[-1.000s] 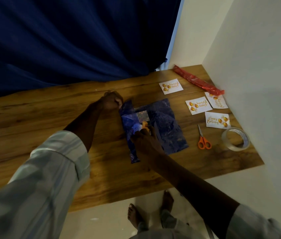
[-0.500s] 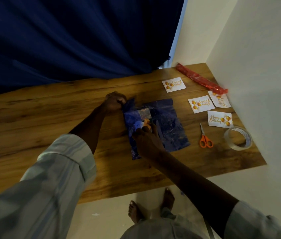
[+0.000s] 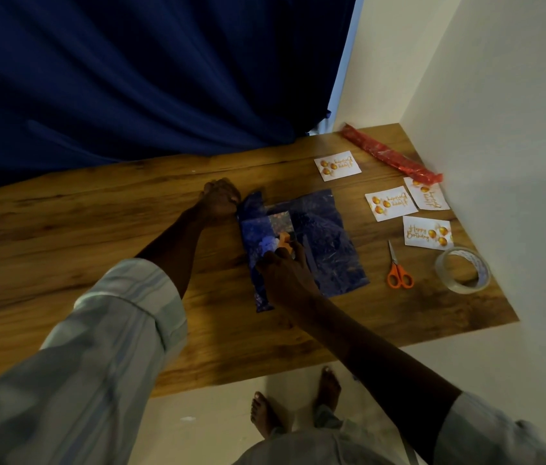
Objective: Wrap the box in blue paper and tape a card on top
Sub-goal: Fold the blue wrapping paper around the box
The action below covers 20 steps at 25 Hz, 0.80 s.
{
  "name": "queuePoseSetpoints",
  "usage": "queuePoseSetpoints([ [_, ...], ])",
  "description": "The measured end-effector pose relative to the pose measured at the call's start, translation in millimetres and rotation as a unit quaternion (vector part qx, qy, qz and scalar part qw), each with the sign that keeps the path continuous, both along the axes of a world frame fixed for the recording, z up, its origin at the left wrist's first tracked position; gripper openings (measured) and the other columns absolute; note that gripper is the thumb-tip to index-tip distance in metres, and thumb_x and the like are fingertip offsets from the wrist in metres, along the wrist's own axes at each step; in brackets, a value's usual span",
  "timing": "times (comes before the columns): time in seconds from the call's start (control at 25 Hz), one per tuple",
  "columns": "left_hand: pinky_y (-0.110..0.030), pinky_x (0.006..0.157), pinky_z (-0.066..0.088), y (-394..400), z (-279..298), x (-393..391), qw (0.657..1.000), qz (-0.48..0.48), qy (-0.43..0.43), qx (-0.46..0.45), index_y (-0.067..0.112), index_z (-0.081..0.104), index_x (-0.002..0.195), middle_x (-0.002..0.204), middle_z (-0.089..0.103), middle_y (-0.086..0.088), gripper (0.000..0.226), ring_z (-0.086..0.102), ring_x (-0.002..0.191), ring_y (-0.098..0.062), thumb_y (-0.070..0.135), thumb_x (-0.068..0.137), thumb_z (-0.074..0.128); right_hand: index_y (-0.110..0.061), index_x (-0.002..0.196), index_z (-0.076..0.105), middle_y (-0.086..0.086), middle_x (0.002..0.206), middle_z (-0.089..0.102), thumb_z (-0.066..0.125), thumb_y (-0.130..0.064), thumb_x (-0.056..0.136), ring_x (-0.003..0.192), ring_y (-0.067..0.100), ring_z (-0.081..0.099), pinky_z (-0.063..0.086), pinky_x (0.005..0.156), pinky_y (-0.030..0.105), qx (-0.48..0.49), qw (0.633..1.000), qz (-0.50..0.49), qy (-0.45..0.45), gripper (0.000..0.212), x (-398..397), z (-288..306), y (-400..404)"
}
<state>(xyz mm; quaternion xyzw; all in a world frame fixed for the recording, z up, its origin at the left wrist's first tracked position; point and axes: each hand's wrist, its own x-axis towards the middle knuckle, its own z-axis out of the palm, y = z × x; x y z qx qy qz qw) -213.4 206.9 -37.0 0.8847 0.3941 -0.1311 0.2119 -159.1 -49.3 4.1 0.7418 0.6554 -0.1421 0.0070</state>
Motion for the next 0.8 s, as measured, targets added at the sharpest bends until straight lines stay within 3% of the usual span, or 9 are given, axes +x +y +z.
queuePoseSetpoints([
  [0.16, -0.05, 0.102, 0.029, -4.3, 8.5, 20.7, 0.996, 0.079, 0.02, 0.049, 0.012, 0.043, 0.133, 0.139, 0.04, -0.016, 0.059, 0.033, 0.127, -0.038, 0.042, 0.083, 0.059, -0.01, 0.132, 0.052, 0.01, 0.137, 0.047, 0.044, -0.009, 0.094, 0.131, 0.033, 0.034, -0.002, 0.117, 0.057, 0.009, 1.0, -0.002, -0.005, 0.039, -0.2, -1.0, -0.8],
  [0.32, -0.05, 0.106, 0.028, -14.3, 14.8, 30.1, 0.984, 0.133, 0.022, 0.112, 0.008, 0.035, 0.14, 0.147, 0.032, -0.02, 0.063, 0.03, 0.132, -0.04, 0.046, 0.092, 0.051, -0.006, 0.127, 0.055, 0.013, 0.133, 0.049, 0.039, -0.007, 0.096, 0.129, 0.034, 0.035, -0.003, 0.117, 0.054, 0.02, 1.0, -0.015, 0.016, 0.035, -0.6, -4.0, -2.5],
  [0.44, -0.048, 0.105, 0.036, -18.3, 24.4, 17.8, 0.959, 0.25, -0.057, 0.119, 0.008, 0.04, 0.139, 0.145, 0.034, -0.018, 0.067, 0.034, 0.13, -0.037, 0.046, 0.088, 0.06, -0.004, 0.117, 0.06, 0.015, 0.127, 0.053, 0.039, -0.006, 0.095, 0.125, 0.036, 0.038, -0.002, 0.117, 0.054, 0.046, 0.997, -0.029, 0.049, 0.03, 0.4, -7.6, -4.6],
  [0.52, -0.046, 0.102, 0.042, -26.6, 30.8, 2.2, 0.934, 0.301, -0.166, 0.098, 0.006, 0.047, 0.132, 0.14, 0.039, -0.017, 0.059, 0.039, 0.126, -0.035, 0.037, 0.085, 0.066, -0.005, 0.115, 0.062, 0.014, 0.126, 0.054, 0.041, -0.008, 0.095, 0.124, 0.035, 0.038, 0.0, 0.116, 0.054, 0.044, 0.998, -0.025, 0.041, 0.029, 0.8, -8.6, -6.7],
  [0.6, -0.043, 0.098, 0.045, -51.5, 28.1, -16.0, 0.909, 0.289, -0.284, 0.094, 0.006, 0.055, 0.12, 0.131, 0.046, -0.016, 0.039, 0.047, 0.119, -0.032, 0.02, 0.085, 0.064, -0.004, 0.113, 0.062, 0.015, 0.122, 0.054, 0.045, -0.008, 0.093, 0.124, 0.035, 0.039, 0.001, 0.116, 0.053, 0.058, 0.996, -0.023, 0.059, 0.026, 1.8, -9.7, -8.1],
  [0.68, -0.042, 0.093, 0.047, -87.1, 12.7, -36.7, 0.901, 0.22, -0.361, 0.096, 0.007, 0.061, 0.106, 0.12, 0.055, -0.015, 0.022, 0.054, 0.11, -0.031, 0.018, 0.086, 0.058, -0.005, 0.109, 0.062, 0.014, 0.12, 0.055, 0.049, -0.008, 0.091, 0.123, 0.035, 0.04, 0.002, 0.116, 0.05, 0.07, 0.995, -0.021, 0.069, 0.022, 1.5, -10.2, -10.5],
  [0.8, -0.042, 0.094, 0.045, -134.0, -25.5, -64.4, 0.913, 0.074, -0.372, 0.154, 0.007, 0.069, 0.104, 0.113, 0.064, -0.016, 0.031, 0.055, 0.107, -0.032, 0.028, 0.09, 0.051, -0.006, 0.103, 0.063, 0.013, 0.114, 0.058, 0.053, -0.008, 0.089, 0.12, 0.035, 0.045, 0.011, 0.115, 0.049, 0.103, 0.992, -0.013, 0.069, 0.017, 6.3, -18.8, -14.3],
])
